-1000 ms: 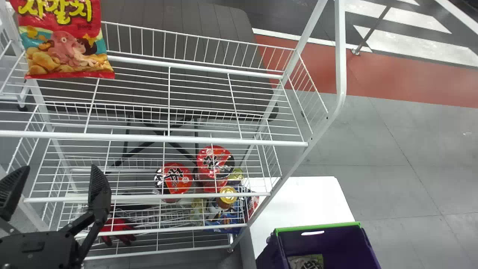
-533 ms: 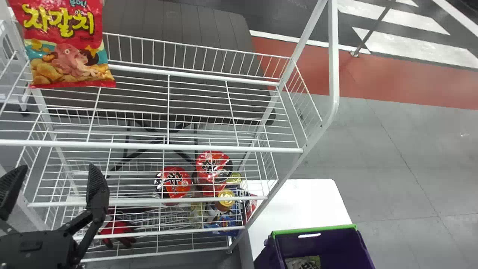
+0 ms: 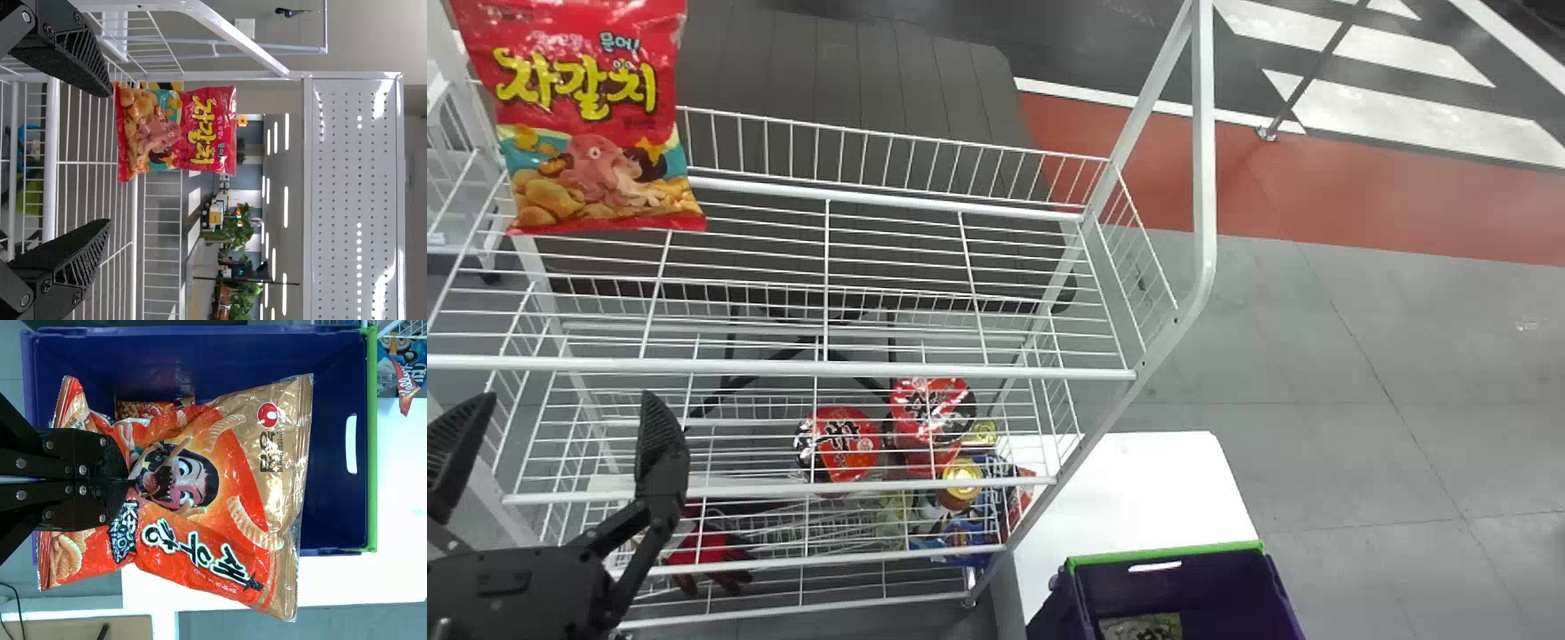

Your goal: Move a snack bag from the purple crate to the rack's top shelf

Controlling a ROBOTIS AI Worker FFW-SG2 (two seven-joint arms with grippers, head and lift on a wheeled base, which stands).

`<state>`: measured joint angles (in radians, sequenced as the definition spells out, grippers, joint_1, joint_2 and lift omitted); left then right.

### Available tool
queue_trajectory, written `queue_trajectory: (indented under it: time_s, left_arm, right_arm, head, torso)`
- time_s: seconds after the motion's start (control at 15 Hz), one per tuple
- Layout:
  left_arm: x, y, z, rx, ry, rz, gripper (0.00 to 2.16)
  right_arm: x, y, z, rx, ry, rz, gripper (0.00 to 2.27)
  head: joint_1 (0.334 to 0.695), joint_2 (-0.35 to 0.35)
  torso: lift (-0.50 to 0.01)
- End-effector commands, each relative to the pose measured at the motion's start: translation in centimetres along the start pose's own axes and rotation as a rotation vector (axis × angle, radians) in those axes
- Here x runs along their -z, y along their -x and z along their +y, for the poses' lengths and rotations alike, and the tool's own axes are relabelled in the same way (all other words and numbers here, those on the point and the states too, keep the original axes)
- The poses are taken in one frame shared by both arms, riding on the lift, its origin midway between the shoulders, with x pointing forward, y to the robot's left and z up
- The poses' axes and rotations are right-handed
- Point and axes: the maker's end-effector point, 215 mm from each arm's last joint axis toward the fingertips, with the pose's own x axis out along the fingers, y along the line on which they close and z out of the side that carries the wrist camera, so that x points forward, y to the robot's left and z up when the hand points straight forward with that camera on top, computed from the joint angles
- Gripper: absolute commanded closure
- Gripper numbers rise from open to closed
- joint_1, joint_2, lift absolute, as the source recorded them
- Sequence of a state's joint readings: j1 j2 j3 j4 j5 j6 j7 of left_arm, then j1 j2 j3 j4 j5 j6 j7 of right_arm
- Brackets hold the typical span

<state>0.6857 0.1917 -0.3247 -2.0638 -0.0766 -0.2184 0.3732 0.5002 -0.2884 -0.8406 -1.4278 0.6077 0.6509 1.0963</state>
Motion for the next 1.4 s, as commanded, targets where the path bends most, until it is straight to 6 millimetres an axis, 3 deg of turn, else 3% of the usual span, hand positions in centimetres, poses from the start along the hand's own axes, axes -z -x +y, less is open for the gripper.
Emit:
queue_trajectory:
  time_s: [0.0, 0.53, 1.07, 1.33]
  left_arm:
    - [-0.1, 0.0, -0.1, 0.000, 0.002, -0.001, 0.15]
    - [-0.1, 0.1, -0.1, 0.002, 0.002, 0.000, 0.15]
    - [-0.1, -0.1, 0.1, -0.005, 0.000, -0.002, 0.15]
    - [0.3, -0.1, 0.3, -0.007, -0.002, 0.004, 0.15]
  right_arm:
    - [0.0, 0.2, -0.1, 0.002, -0.002, 0.001, 2.02]
    - [-0.2, 0.2, -0.1, 0.000, 0.002, -0.002, 2.02]
    - [-1.1, 0.6, 0.1, 0.002, 0.016, -0.036, 2.02]
    - [-4.8, 4.8, 1.2, -0.011, 0.015, -0.166, 2.02]
  head:
    - [0.695, -0.350]
    - [0.695, -0.350]
    - [0.695, -0.350]
    - [0.695, -0.350]
  torso:
    - [-0.020]
    - [0.009]
    - [-0.001]
    - [-0.001]
